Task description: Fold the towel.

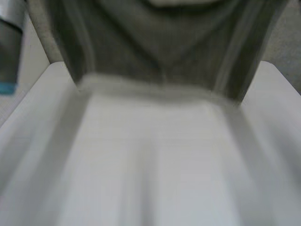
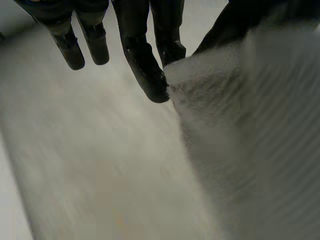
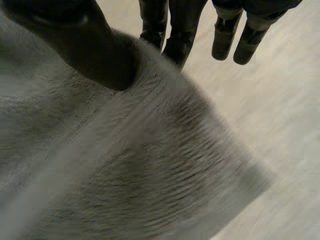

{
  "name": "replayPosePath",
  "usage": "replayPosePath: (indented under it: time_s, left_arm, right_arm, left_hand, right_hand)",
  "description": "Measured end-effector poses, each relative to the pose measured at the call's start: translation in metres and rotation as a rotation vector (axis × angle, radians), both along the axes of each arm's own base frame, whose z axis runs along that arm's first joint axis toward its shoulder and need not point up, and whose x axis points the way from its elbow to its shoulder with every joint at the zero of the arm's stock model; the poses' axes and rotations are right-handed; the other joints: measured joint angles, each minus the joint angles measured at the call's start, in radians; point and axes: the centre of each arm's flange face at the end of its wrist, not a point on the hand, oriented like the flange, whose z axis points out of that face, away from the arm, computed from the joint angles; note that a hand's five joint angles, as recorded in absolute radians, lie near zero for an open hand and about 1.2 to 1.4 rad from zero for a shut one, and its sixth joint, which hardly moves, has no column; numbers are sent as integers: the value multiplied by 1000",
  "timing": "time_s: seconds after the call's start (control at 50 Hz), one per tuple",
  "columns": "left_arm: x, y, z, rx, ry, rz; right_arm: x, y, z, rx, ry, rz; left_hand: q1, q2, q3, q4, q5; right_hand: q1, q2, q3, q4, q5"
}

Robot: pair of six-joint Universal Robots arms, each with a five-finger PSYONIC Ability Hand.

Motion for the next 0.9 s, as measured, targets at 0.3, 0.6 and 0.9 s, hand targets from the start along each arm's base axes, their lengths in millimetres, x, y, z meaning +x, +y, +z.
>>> replayPosePath:
  time_s: [0.3, 0.6, 0.9]
  left_arm:
    - [6, 7, -74, 159, -103, -71]
    - [32, 16, -245, 657, -374, -30]
    - [37, 56, -270, 841, -552, -52]
  right_arm:
    - [-8, 32, -60, 224, 72, 139]
    - [-25, 71, -230, 602, 416, 173]
    - [-44, 88, -251, 720, 493, 143]
  left_hand:
    - [0, 0, 0, 0, 5]
    - [0, 1, 0, 0, 5]
    - [0, 1, 0, 0, 5]
  right_hand:
    - [1, 0, 0, 0, 3]
    - [4, 0, 0, 0, 3]
    - [4, 0, 0, 0, 3]
